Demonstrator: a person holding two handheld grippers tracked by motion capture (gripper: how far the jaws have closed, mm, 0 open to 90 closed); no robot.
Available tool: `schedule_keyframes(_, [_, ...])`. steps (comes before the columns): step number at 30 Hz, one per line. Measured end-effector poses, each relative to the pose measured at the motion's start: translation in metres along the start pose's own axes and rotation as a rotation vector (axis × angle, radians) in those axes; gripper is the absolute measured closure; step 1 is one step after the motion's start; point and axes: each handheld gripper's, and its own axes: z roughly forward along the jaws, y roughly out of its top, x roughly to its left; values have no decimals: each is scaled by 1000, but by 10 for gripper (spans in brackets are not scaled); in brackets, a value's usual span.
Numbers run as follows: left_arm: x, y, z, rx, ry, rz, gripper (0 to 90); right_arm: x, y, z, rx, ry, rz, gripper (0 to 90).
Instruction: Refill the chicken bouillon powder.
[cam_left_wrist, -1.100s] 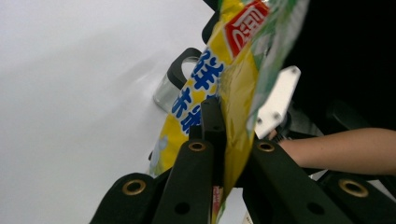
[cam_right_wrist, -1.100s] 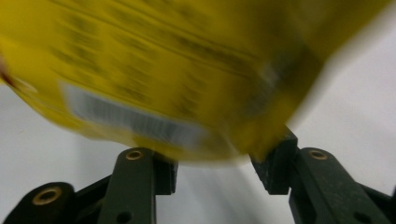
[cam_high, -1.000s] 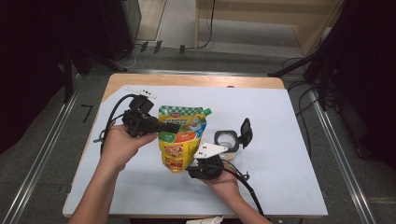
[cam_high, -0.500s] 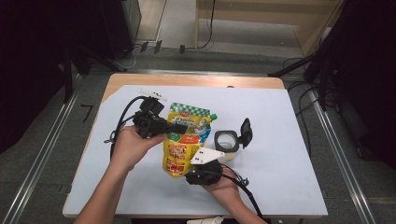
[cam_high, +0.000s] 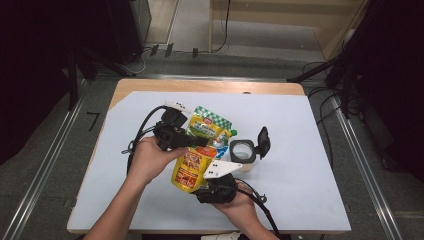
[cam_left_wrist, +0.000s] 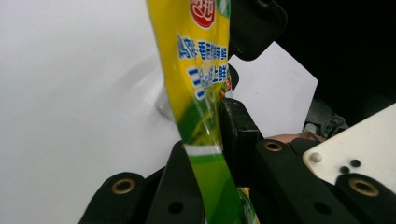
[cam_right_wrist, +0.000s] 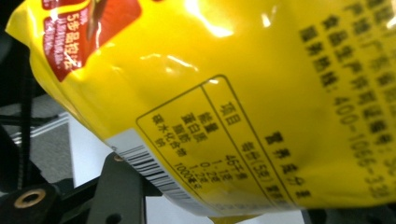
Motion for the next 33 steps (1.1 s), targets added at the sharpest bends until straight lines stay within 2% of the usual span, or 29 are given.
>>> schedule_keyframes(3, [-3, 0, 3, 8, 14, 18, 852, 3, 2, -2, -6, 24, 5, 529])
schedule_keyframes(6, [-6, 1, 7, 23, 24, 15, 846, 8, 4, -4, -14, 41, -3, 544])
schedule_keyframes(16, [-12, 2, 14, 43, 46, 10, 840, 13, 6, -7, -13, 58, 17, 551])
schedule_keyframes(24, [-13, 3, 20, 64, 43, -2, 839, 14, 7, -9, -14, 78, 44, 556])
schedule_keyframes(28, [-12, 5, 23, 71, 39, -26, 847, 15, 7, -9, -15, 78, 50, 552])
schedule_keyframes(33, [-14, 6, 28, 77, 49, -31, 855, 16, 7, -9, -9, 72, 54, 530])
